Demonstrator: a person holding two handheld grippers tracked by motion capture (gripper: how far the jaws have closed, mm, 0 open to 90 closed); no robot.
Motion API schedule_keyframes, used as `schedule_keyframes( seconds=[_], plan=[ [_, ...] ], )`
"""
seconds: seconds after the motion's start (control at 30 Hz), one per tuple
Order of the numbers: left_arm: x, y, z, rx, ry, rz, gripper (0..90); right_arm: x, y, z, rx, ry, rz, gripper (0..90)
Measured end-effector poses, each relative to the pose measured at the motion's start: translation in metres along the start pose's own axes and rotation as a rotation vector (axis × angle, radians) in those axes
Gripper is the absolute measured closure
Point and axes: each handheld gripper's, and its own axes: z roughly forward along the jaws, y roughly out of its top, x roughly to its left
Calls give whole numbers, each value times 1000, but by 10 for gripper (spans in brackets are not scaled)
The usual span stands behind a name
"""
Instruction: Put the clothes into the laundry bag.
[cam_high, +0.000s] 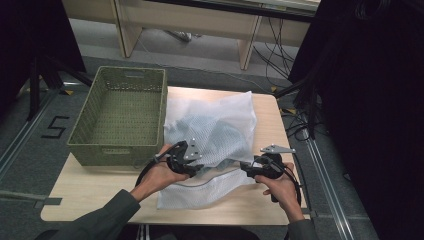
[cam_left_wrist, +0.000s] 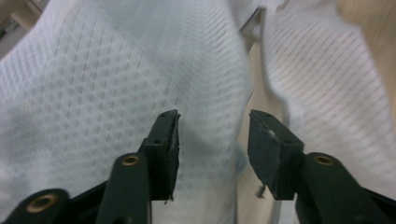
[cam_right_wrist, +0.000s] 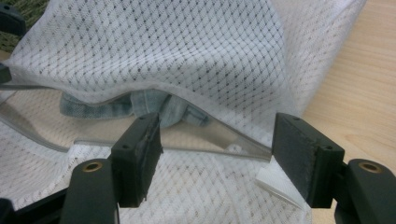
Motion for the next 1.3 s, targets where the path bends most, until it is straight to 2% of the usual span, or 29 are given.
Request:
schedule_keyframes(
  seconds=[0.1,0.13,0.17,0.2,0.27,0.3,0.33,0.4,0.47,0.5,0.57,0.6,0.63,0.67,0.7,0.83,0.87,0.9,0.97,1.0,1.03,1.07,1.1,1.13,1.17,1.2,1.23,1.27,1.3],
  plan=[
    [-5,8,14,6,-22,25,516,-2,1,-1,-4,1,-31,340],
    [-6,9,19,11,-27,31,516,0,0,-2,8,0,15,340],
    [-8,10,25,15,-31,27,513,-2,1,-2,-11,-3,-4,340],
    [-10,11,30,20,-37,25,505,-1,1,-3,0,-2,30,341],
    [-12,14,42,24,-37,30,500,-3,0,-3,7,-4,32,340],
    [-12,15,45,29,-36,32,499,-6,0,-2,-4,9,16,341],
    [-13,16,50,35,-39,37,501,-7,0,-2,1,1,13,340],
    [-13,16,59,67,-40,57,513,-4,-1,-2,4,4,46,340],
    [-11,14,68,95,-42,45,577,-5,-1,-2,8,0,34,340],
    [-10,13,71,104,-41,44,608,-5,-1,-1,4,7,42,340],
    [-9,12,75,112,-24,33,731,-5,-1,-2,6,6,41,340],
    [-8,12,75,108,-14,41,784,-5,-1,-2,11,-2,33,340],
    [-8,12,75,98,-12,30,828,-5,-1,-2,12,-3,34,341],
    [-7,13,73,89,-16,29,857,-8,-1,-1,5,-5,7,340],
    [-7,14,70,78,-24,28,868,-8,-1,-1,7,-6,12,340],
    [-16,23,42,21,-75,61,870,-9,-1,-1,-10,4,20,340],
    [-16,25,35,11,-90,62,871,-9,-1,-2,-12,-14,15,340],
    [-17,26,29,1,-112,51,871,-10,-1,-1,-17,-1,21,340],
    [-18,24,22,-17,-152,18,874,-11,0,-5,-7,-5,32,340],
    [-18,21,22,-2,-175,16,875,-12,1,-5,-34,2,30,340],
    [-18,17,24,26,-187,43,875,-13,2,-7,-33,-9,26,340],
    [-20,13,29,42,-192,50,874,-14,2,-8,-42,-8,31,340],
    [-24,8,36,65,-199,35,874,-15,3,-10,-33,-24,31,340],
    [-26,3,44,81,-196,40,874,-16,2,-10,-30,-20,36,340],
    [-28,-2,51,111,-194,45,873,-14,1,-9,-20,-17,61,340],
    [-30,-6,59,129,-192,31,872,-15,1,-8,-27,-23,53,340],
    [-30,-10,65,145,-176,39,869,-14,0,-6,-35,-22,54,340],
    [-30,-12,70,157,-159,43,863,-13,0,-6,-10,-9,65,340],
    [-29,-13,72,165,-149,45,853,-15,0,-5,-11,-13,33,340]
  ],
)
